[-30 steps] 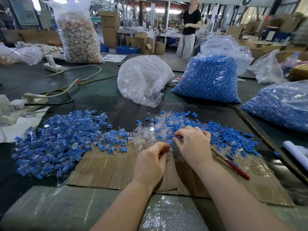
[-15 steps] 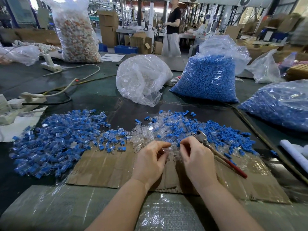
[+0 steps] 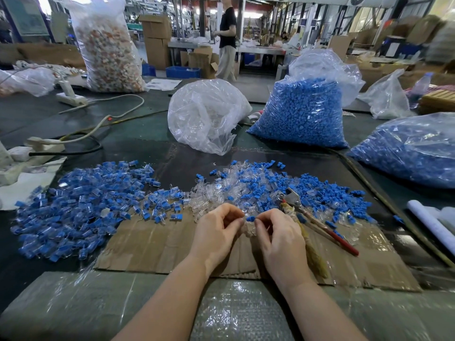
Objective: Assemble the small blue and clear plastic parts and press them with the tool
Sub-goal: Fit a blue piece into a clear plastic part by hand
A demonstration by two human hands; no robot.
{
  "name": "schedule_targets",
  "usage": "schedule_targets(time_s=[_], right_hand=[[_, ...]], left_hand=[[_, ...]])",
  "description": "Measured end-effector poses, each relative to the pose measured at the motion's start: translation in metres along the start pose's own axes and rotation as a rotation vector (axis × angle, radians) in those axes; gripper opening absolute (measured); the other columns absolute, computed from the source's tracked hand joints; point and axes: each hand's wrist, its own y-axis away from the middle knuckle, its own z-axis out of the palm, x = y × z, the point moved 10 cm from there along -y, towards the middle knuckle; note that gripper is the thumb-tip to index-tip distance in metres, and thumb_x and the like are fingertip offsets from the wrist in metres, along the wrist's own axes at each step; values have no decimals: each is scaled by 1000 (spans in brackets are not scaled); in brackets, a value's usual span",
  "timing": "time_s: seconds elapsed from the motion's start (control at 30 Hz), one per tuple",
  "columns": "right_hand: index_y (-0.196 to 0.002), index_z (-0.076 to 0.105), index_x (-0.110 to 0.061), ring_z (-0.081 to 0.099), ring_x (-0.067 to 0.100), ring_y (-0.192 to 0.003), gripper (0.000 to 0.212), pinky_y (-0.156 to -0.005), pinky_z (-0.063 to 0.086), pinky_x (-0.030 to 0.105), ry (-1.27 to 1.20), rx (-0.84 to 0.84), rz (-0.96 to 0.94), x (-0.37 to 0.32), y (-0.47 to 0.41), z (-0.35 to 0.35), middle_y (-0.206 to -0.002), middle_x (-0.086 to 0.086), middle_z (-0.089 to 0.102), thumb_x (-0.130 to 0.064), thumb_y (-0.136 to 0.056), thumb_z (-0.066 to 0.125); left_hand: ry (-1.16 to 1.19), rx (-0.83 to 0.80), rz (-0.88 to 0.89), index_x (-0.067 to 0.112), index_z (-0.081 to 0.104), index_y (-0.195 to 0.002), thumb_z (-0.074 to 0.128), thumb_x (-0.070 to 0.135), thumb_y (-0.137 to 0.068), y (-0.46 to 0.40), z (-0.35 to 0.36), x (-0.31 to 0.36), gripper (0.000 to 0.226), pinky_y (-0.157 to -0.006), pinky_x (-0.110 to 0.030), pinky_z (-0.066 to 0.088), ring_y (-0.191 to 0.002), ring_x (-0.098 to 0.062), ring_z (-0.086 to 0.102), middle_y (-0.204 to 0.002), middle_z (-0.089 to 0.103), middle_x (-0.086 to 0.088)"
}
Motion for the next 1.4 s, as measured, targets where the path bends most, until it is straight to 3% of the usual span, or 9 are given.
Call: schedule_targets(time_s=[0.1,0.33,0.7,0.9,1.0,1.13,1.4], right_hand=[[-80,58,-18,53,17,-77,9,-77,37,34,61,-49,9,0,1,6,-77,-7,57,-18,-89,61],[-73,56,-16,56,20,-69,15,-71,32,33,142,-5,4,-4,2,2,-69,-4,58,-14,-82,68],[-67,56,-14,57,23,-59,20,-67,38,36,182,28,-29,-8,3,1,-61,-2,57,-10,-73,74],[-75,59,-17,57,18,-70,12,-70,28,30,124,-16,-34,-2,3,5,-71,-6,60,-18,-84,67],[-87,65,-19,59,16,-77,3,-72,37,33,95,8,-85,-7,4,1,-81,-8,63,-18,-85,67],[-102,69,-22,59,16,-83,19,-74,43,37,59,-24,-123,-10,4,3,-87,-8,63,-20,-83,67],[-101,70,-23,58,13,-84,20,-75,46,41,18,-39,-126,-14,3,2,-86,-9,62,-18,-82,73]], left_hand=[[100,-11,-29,24,62,-77,65,1,-83,1,0,-1,24,-60,-9,47,-63,4,60,-72,65,3],[205,-35,-67,14,64,-79,65,-3,-82,2,2,-1,18,-60,-12,49,-63,-1,63,-74,67,-5],[131,-63,-22,15,64,-77,66,-4,-81,3,6,3,19,-61,-10,47,-63,2,61,-73,66,-3],[112,-63,-21,19,63,-78,64,0,-84,1,4,3,21,-61,-9,47,-64,4,61,-73,66,3],[107,-54,-23,21,62,-78,61,0,-86,0,3,3,23,-61,-9,46,-65,5,60,-74,65,3],[66,-62,-2,23,62,-79,61,2,-86,1,3,5,23,-63,-9,46,-67,4,60,-74,65,6],[41,-66,6,20,62,-80,62,3,-85,2,2,7,18,-66,-11,47,-66,2,59,-75,65,3]])
